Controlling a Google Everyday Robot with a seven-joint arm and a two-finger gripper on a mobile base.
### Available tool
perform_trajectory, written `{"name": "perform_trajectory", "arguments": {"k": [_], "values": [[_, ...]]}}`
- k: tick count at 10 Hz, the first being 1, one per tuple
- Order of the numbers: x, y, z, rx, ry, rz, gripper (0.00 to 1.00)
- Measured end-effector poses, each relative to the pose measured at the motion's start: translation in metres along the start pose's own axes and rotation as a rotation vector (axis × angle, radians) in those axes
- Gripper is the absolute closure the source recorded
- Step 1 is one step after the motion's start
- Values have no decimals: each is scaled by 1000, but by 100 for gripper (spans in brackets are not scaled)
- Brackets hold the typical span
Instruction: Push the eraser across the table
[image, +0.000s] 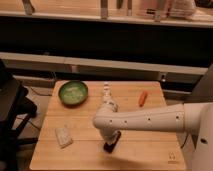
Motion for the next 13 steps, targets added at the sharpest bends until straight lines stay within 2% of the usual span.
{"name": "perform_trajectory", "arguments": {"k": [13], "values": [[-13,-2,0,13,-5,7,100]]}}
